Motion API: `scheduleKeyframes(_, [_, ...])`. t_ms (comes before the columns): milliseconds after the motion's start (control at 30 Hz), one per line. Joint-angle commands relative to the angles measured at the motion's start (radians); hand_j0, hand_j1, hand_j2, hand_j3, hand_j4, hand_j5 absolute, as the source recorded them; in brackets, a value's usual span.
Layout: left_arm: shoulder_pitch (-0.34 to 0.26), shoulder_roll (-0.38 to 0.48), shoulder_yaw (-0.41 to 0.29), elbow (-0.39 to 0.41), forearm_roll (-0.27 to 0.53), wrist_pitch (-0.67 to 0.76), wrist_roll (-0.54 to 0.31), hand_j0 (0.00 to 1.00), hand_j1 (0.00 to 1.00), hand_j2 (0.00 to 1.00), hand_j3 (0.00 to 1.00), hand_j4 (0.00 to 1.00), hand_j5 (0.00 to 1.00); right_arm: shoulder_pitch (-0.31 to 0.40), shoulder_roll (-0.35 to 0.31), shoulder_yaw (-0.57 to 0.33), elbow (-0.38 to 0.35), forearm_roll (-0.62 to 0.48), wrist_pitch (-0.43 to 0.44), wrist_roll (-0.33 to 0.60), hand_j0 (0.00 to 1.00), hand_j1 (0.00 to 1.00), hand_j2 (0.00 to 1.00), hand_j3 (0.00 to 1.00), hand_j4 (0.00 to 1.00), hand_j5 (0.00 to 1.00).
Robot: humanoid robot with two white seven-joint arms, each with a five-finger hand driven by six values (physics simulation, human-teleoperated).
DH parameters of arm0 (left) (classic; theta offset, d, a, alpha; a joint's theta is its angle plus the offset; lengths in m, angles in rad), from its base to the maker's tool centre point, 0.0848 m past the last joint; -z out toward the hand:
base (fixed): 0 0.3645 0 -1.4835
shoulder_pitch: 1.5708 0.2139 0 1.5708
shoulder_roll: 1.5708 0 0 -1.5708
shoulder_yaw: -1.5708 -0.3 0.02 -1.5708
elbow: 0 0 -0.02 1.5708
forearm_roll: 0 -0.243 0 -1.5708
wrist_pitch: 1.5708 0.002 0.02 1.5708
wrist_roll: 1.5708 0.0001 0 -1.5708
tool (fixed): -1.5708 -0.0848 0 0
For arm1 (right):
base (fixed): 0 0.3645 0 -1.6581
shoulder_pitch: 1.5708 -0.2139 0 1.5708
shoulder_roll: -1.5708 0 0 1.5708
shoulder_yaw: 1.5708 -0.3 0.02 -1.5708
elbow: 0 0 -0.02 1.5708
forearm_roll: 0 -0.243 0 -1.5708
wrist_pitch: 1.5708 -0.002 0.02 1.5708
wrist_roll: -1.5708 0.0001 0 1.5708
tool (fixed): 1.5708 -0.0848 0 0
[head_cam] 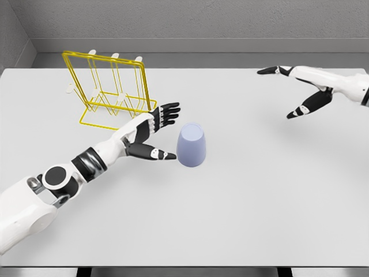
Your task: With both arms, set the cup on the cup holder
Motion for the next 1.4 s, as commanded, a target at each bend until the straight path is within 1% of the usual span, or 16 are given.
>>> scheduleKeyframes(0, [0.000,-0.017,0.001,0.001,-0.019,-0.002,0.001,1.00,1.00,1.00,1.00,1.00,1.00,0.000,0.000,-0.023,-0.001,0.009,0.002,0.000,1.00,1.00,1.00,1.00,1.00,1.00])
scheduleKeyframes(467, [0.005,-0.030,0.002,0.025,-0.023,0.006,0.005,1.00,1.00,1.00,1.00,1.00,1.00,-0.002,0.002,-0.023,0.001,0.010,0.002,0.000,1.00,1.00,1.00,1.00,1.00,1.00])
scheduleKeyframes(600, [0.006,-0.046,0.001,0.051,-0.023,0.005,0.005,1.00,1.00,1.00,1.00,1.00,1.00,-0.003,0.000,-0.021,0.001,0.010,0.002,0.000,1.00,1.00,1.00,1.00,1.00,1.00])
scheduleKeyframes(667, [0.008,-0.060,-0.001,0.061,-0.048,0.005,0.005,1.00,1.00,1.00,1.00,1.00,1.00,-0.003,0.000,-0.021,-0.001,0.010,0.002,0.000,1.00,1.00,1.00,1.00,1.00,1.00])
scheduleKeyframes(767, [0.008,-0.066,-0.001,0.077,-0.053,0.003,0.005,1.00,1.00,1.00,1.00,1.00,1.00,-0.003,-0.002,-0.018,-0.001,0.010,0.002,0.000,1.00,1.00,1.00,1.00,1.00,1.00])
scheduleKeyframes(833, [0.020,-0.077,-0.001,0.076,-0.059,0.000,0.005,1.00,1.00,1.00,1.00,1.00,1.00,-0.003,-0.012,-0.015,-0.002,0.010,0.002,0.000,1.00,1.00,1.00,1.00,1.00,1.00])
scheduleKeyframes(967, [0.020,-0.085,-0.002,0.076,-0.059,0.001,0.005,1.00,1.00,1.00,1.00,1.00,1.00,-0.005,-0.014,-0.012,-0.002,0.010,0.002,0.000,1.00,1.00,1.00,1.00,1.00,1.00])
scheduleKeyframes(1033, [0.020,-0.106,-0.002,0.079,-0.072,0.003,0.005,1.00,1.00,1.00,1.00,1.00,1.00,-0.005,-0.014,-0.010,-0.002,0.009,0.002,0.000,1.00,1.00,1.00,1.00,1.00,1.00])
scheduleKeyframes(1200, [0.020,-0.125,-0.002,0.079,-0.077,0.006,0.005,1.00,1.00,1.00,1.00,1.00,1.00,-0.005,-0.014,-0.010,-0.002,0.009,0.002,0.000,1.00,1.00,1.00,1.00,1.00,1.00])
scheduleKeyframes(1367, [0.018,-0.126,-0.001,0.079,-0.077,0.006,0.005,1.00,1.00,1.00,1.00,1.00,1.00,-0.005,-0.014,-0.010,-0.002,0.009,0.002,0.000,1.00,1.00,1.00,1.00,1.00,1.00])
